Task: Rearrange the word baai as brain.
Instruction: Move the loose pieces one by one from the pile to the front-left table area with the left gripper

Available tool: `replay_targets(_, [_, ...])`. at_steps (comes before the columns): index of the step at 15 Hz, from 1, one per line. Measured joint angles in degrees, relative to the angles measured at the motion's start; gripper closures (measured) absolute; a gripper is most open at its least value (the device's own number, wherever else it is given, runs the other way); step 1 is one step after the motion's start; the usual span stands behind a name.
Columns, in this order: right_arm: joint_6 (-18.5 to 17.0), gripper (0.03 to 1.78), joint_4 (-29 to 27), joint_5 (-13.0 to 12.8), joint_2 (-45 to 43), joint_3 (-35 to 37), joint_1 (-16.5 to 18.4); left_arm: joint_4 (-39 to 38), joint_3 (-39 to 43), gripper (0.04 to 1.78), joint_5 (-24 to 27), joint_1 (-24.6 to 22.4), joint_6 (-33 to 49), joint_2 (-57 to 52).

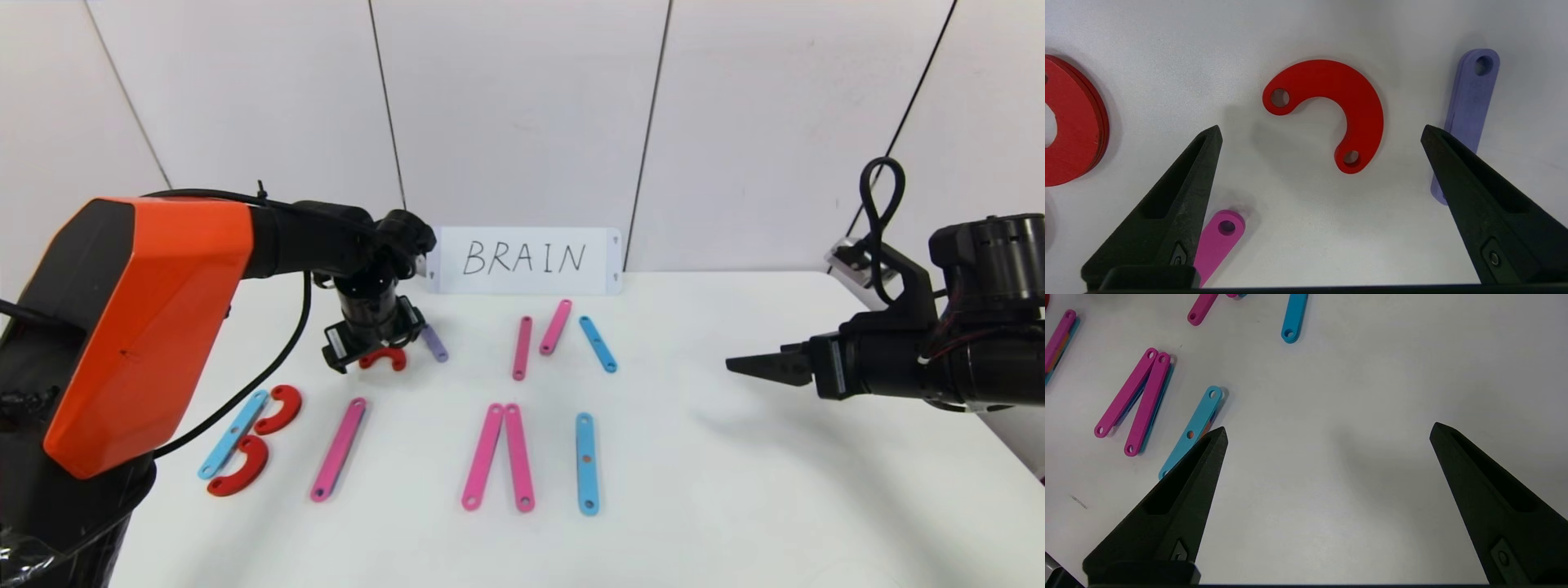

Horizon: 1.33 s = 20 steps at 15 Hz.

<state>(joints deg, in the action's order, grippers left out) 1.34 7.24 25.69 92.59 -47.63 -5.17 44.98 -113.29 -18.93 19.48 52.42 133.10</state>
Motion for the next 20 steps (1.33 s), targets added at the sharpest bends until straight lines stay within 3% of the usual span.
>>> replay_targets(20, [0.02,0.08,0.0,-0.02,-0.23,0.17,-0.09,-2.38,-0.18,0.14,-0.52,-0.13,-0.61,2.73])
